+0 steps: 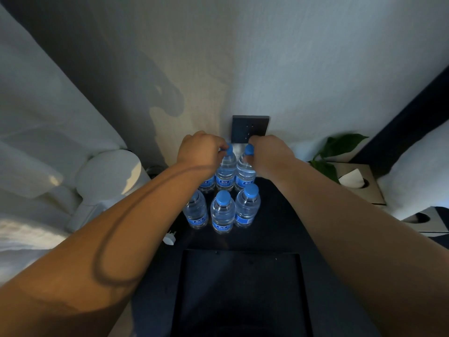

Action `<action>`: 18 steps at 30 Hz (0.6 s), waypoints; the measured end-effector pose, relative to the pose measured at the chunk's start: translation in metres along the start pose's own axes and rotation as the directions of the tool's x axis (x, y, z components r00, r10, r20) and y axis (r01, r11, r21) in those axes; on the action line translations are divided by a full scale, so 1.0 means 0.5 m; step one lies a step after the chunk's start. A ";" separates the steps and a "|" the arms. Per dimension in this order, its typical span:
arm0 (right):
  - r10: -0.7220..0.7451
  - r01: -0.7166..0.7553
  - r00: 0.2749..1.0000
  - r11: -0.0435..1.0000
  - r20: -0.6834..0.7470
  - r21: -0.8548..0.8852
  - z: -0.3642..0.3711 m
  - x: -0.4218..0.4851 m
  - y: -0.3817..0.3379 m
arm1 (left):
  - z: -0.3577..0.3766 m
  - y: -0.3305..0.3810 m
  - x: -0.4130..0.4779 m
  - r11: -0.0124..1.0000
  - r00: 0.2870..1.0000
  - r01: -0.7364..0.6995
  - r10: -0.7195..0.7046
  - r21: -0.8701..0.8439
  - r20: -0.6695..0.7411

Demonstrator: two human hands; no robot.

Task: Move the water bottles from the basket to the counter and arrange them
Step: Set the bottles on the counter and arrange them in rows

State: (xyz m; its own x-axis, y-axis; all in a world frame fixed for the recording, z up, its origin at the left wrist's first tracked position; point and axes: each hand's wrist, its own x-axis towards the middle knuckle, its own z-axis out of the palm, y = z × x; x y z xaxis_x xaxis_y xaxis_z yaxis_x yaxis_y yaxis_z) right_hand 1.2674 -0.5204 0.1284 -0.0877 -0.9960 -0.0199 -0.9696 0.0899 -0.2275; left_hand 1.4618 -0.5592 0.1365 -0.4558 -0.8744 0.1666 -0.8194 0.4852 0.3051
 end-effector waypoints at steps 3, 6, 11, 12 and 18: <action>0.001 -0.001 1.000 1.000 -0.008 0.025 0.005 -0.002 0.001 | 0.000 -0.001 0.001 1.000 1.000 0.003 -0.003 0.004 0.014; -0.011 0.011 1.000 1.000 -0.004 0.007 0.002 0.002 0.003 | 0.000 -0.001 0.001 1.000 1.000 0.009 -0.009 0.007 0.020; -0.028 0.028 1.000 1.000 0.005 -0.005 -0.001 0.008 0.001 | 0.000 0.001 -0.001 1.000 1.000 0.018 -0.018 -0.005 0.009; -0.026 0.026 1.000 1.000 0.002 -0.011 0.001 0.008 0.000 | 0.000 0.000 -0.001 1.000 1.000 0.018 -0.018 -0.006 0.007; 0.012 -0.012 1.000 1.000 0.002 -0.017 0.007 0.012 0.003 | 0.009 -0.006 0.000 1.000 1.000 0.011 -0.011 -0.002 -0.004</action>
State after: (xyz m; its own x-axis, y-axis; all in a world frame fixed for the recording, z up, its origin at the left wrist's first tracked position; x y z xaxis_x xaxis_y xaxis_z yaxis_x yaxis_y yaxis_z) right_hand 1.2660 -0.5265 0.1247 -0.0986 -0.9948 -0.0243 -0.9722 0.1015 -0.2109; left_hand 1.4628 -0.5606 0.1315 -0.4448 -0.8799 0.1672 -0.8240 0.4752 0.3085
